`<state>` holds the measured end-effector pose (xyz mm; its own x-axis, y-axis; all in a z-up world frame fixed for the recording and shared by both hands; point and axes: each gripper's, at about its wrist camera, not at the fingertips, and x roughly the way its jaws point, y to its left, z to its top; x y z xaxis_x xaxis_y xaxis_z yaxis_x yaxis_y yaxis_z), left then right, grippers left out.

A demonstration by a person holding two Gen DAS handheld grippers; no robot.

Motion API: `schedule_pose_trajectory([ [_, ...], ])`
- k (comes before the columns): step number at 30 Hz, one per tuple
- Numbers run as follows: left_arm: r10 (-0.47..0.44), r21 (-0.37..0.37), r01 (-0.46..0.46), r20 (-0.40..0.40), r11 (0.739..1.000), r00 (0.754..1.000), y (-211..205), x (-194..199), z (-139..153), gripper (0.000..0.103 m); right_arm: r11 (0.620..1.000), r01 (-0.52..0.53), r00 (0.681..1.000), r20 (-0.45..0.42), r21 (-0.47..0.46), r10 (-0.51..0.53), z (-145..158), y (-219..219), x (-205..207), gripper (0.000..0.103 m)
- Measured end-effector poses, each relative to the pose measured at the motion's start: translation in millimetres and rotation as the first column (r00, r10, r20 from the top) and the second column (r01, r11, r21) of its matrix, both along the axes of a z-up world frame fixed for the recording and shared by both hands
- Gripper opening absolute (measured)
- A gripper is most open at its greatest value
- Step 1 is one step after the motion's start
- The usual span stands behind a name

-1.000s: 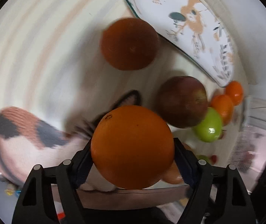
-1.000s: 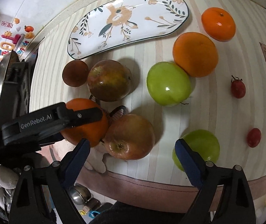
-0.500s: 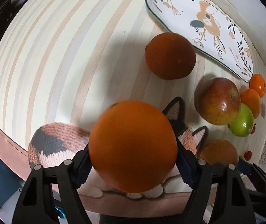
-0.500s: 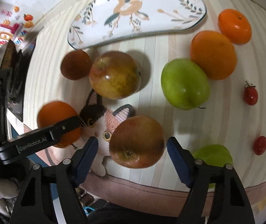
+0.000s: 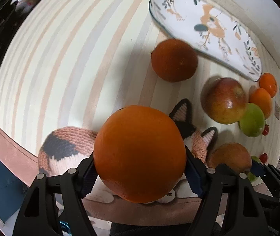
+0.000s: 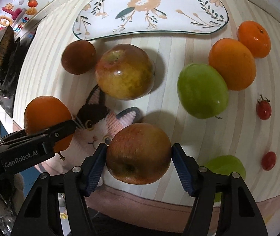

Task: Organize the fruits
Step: 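Carry the orange and red apple onto the floral plate and open both tools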

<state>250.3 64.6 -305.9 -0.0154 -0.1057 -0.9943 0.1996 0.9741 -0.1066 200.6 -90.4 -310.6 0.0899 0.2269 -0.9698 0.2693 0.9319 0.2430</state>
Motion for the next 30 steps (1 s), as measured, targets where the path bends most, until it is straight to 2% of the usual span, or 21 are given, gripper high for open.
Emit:
schedule_pose_trajectory([
  [5,-0.005,-0.044,0.007,0.049,0.999,0.999,-7.6,5.2,35.7,0.075,0.999,-0.003,0.999,0.05,0.05,0.0,27.5,-5.3,-0.5,0.069],
  [10,-0.007,-0.124,0.019,0.093,0.992,0.996,-8.6,28.1,77.8,0.075,0.996,0.002,0.991,0.136,0.087,-0.014,68.8,-25.8,9.3,0.069],
  [12,0.001,-0.151,0.016,0.11,0.988,0.994,-21.6,51.8,94.6,0.075,0.995,0.008,0.987,0.161,0.1,-0.024,81.8,-37.5,19.0,0.069],
  [16,0.002,-0.194,0.022,0.121,0.981,0.993,-57.6,98.1,106.3,0.075,0.994,0.04,0.977,0.205,0.102,-0.06,99.2,-61.1,55.7,0.069],
  [19,-0.004,-0.201,0.028,0.117,0.979,0.993,-79.5,127.3,102.4,0.075,0.995,0.073,0.972,0.217,0.068,-0.086,96.0,-86.5,83.9,0.069],
  [21,-0.013,-0.193,0.033,0.1,0.981,0.995,-90.8,150.7,93.2,0.075,0.996,0.083,0.972,0.219,0.017,-0.085,83.2,-98.7,110.0,0.069],
  [25,-0.075,-0.179,0.08,0.032,0.981,0.997,-116.6,186.0,56.0,0.075,0.996,0.074,0.98,0.188,-0.042,-0.065,54.5,-109.2,154.8,0.069],
  [30,-0.079,-0.179,0.065,-0.074,0.982,0.994,-130.7,208.1,17.0,0.075,0.995,0.033,0.987,0.159,-0.093,-0.018,26.7,-121.2,185.8,0.069],
])
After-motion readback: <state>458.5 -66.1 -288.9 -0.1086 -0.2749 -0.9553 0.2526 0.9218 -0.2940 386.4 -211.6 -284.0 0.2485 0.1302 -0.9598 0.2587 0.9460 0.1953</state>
